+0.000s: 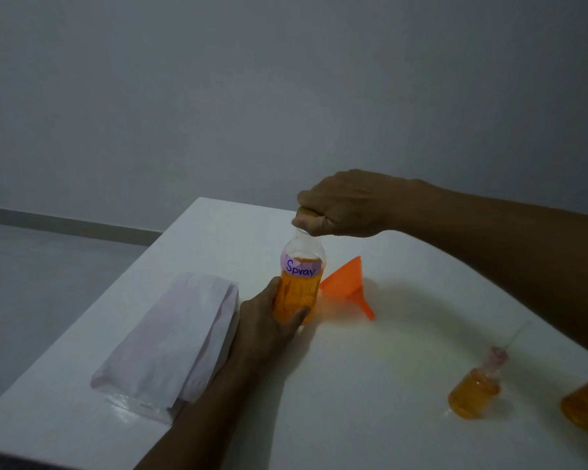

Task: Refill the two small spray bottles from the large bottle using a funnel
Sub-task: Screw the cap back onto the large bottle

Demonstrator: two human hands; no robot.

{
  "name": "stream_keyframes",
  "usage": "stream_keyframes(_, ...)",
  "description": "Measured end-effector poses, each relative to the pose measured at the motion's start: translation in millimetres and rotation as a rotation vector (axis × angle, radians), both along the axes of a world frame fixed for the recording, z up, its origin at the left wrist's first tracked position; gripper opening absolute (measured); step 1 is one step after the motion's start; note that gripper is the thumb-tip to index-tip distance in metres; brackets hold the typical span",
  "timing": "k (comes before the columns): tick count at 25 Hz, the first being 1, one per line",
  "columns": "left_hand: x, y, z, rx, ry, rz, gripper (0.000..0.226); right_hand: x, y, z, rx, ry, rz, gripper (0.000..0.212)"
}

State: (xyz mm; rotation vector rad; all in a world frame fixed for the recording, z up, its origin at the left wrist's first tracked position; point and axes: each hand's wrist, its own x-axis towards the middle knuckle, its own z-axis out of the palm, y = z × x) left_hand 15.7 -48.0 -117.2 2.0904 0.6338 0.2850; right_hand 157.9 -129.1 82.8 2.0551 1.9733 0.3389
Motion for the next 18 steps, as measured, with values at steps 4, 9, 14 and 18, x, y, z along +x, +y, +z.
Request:
stream_keyframes(4, 1, 0, -4, -0.079, -0.061, -0.005, 0.091, -15, 8, -5, 0.133, -0.132, -0.21, 0.061)
stream_keyframes(9, 1, -9, 6, 0.098, -0.055, 0.034, 0.07, -22, -15, 4, 0.135, 0.21, -0.482, 0.072)
stream_keyframes(14, -17, -27, 7, -0.023, -0.059, 0.191, 0.086, -25, -105, 15, 0.526, 0.532, -0.526, 0.047)
stream_keyframes(18, -29, -76, 10, 0.21, -0.235, 0.376, 0.045, -29, -209, -24, 0.705, 0.743, -0.738, 0.03)
